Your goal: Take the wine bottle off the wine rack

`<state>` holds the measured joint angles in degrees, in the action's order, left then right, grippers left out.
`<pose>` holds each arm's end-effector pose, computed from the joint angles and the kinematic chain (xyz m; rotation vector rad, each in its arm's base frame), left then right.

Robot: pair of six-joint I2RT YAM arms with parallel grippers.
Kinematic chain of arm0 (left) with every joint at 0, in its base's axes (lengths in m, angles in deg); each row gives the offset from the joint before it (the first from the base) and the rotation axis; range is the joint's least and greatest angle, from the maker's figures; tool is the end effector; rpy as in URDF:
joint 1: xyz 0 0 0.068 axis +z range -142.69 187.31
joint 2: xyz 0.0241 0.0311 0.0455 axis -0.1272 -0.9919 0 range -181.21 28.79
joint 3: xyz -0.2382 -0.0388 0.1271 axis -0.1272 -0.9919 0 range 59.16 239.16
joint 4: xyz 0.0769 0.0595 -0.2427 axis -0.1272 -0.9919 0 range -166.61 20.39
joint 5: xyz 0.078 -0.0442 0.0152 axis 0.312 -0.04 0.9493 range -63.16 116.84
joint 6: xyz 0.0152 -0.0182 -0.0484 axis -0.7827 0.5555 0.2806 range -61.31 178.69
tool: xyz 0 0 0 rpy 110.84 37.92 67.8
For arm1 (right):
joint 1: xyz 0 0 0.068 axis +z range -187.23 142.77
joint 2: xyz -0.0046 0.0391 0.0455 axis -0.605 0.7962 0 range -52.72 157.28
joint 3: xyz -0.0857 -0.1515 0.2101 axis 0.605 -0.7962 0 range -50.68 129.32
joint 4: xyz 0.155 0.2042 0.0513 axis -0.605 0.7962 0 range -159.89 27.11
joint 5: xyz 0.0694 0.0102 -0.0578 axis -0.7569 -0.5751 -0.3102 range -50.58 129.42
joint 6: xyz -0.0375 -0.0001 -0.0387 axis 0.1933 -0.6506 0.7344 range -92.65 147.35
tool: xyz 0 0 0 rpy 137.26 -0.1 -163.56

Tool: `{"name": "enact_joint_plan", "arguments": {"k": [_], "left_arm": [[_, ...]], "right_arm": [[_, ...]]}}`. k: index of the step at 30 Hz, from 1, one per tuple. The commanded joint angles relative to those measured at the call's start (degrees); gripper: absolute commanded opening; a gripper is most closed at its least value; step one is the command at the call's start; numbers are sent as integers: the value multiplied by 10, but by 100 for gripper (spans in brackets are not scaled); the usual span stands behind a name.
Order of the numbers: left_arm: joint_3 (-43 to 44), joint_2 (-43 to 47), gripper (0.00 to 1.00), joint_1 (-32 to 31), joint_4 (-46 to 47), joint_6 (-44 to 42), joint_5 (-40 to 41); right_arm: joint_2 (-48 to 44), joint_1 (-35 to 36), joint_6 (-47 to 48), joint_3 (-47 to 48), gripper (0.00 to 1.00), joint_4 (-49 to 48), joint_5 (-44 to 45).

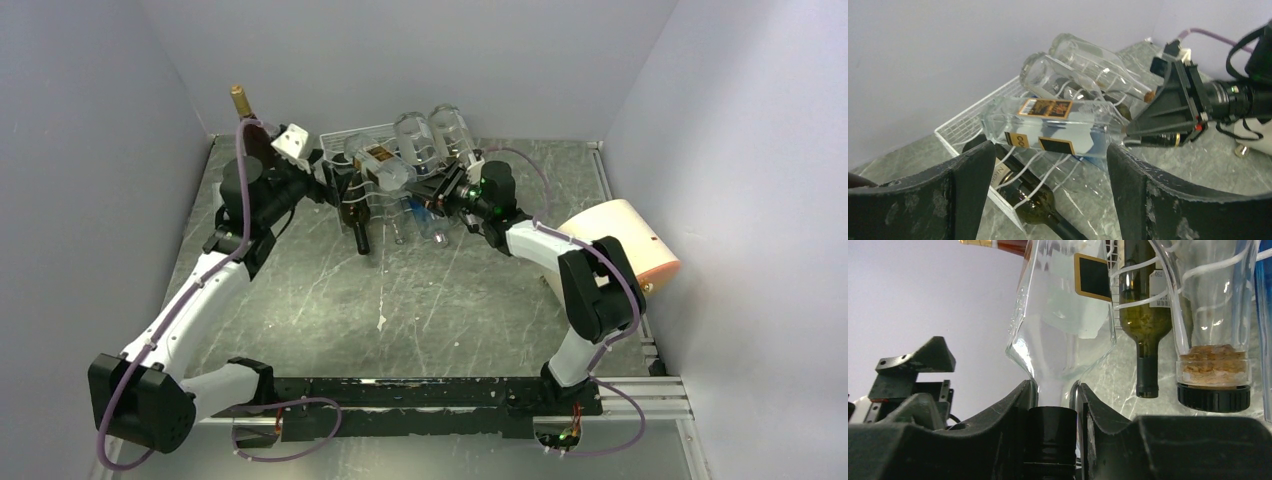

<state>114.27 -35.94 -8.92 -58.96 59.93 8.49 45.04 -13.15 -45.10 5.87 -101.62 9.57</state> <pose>0.2528 -0.0853 0.3724 0.4559 1.5067 -0.4881 0.3424 0.1725 0.2416 0.4051 1.9974 1.6092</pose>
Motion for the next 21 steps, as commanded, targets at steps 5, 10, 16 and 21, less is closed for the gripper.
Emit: {"name": "enact_joint_plan", "arguments": {"k": [5, 10, 16, 21], "left_arm": [[-63, 35, 88, -59, 58, -140, -51], [-116, 63, 89, -122, 55, -271, -54], [-144, 59, 89, -240, 38, -389, 69], [-139, 30, 100, -299, 61, -434, 151]], "right_arm": [[-54, -18, -23, 19, 0, -120, -70], [-80, -19, -39, -9, 0, -117, -100], [-138, -21, -31, -49, 0, -81, -119], [-194, -26, -15, -77, 0, -38, -128]]}}
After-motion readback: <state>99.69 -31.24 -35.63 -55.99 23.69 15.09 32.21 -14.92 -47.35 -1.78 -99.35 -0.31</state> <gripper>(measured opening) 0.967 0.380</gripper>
